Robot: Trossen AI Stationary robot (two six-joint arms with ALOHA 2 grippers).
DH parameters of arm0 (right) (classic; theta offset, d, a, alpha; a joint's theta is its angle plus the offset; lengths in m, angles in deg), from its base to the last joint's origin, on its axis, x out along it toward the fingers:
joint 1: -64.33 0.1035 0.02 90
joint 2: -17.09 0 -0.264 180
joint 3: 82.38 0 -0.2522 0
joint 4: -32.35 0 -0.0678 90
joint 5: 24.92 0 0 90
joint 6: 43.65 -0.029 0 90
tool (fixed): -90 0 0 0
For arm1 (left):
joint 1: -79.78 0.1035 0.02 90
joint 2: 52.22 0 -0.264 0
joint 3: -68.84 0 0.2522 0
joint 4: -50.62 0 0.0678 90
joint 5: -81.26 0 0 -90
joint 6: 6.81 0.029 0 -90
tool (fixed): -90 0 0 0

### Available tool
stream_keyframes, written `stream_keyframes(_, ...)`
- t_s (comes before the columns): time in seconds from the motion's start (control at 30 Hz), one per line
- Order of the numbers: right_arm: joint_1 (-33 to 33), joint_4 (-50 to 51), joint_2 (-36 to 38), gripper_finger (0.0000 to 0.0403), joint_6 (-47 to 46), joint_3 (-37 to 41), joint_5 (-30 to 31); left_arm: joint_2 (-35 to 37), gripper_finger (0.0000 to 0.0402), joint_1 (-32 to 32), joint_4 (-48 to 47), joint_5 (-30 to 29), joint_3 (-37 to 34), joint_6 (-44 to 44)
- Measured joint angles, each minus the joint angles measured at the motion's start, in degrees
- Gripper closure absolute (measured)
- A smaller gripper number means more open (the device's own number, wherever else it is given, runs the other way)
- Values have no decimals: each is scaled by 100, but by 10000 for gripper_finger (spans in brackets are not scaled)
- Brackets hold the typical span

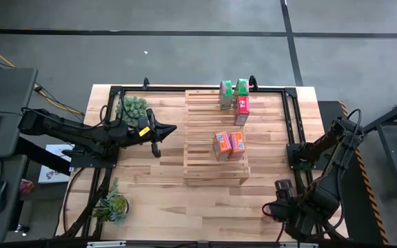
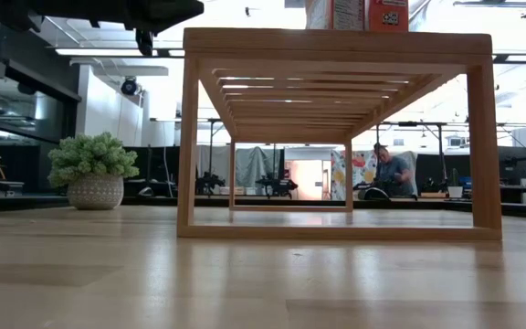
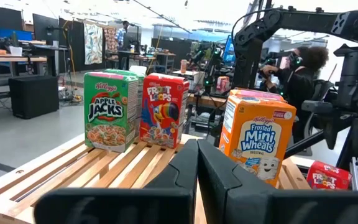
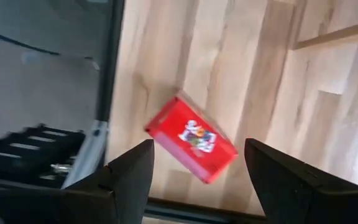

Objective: Stack cereal on shelf
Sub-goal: Put the red cereal box on the shelf aligned with the other red cereal box

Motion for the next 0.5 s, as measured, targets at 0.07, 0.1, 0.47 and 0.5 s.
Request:
stream_keyframes(0.07, 2, 122, 0, 159, 145, 0, 18, 0, 402, -1, -19, -1, 0, -1)
stream_keyframes(0.1, 24, 180, 0, 159, 162, 0, 22, 0, 402, 0, -37, -1, 0, 0)
stream_keyframes(0.47, 565, 252, -223, 159, 216, 2, 660, 0, 401, -1, -72, -2, 0, -1)
stream_keyframes(0.5, 566, 252, -299, 159, 298, 2, 636, 0, 402, -1, -72, -2, 0, -1)
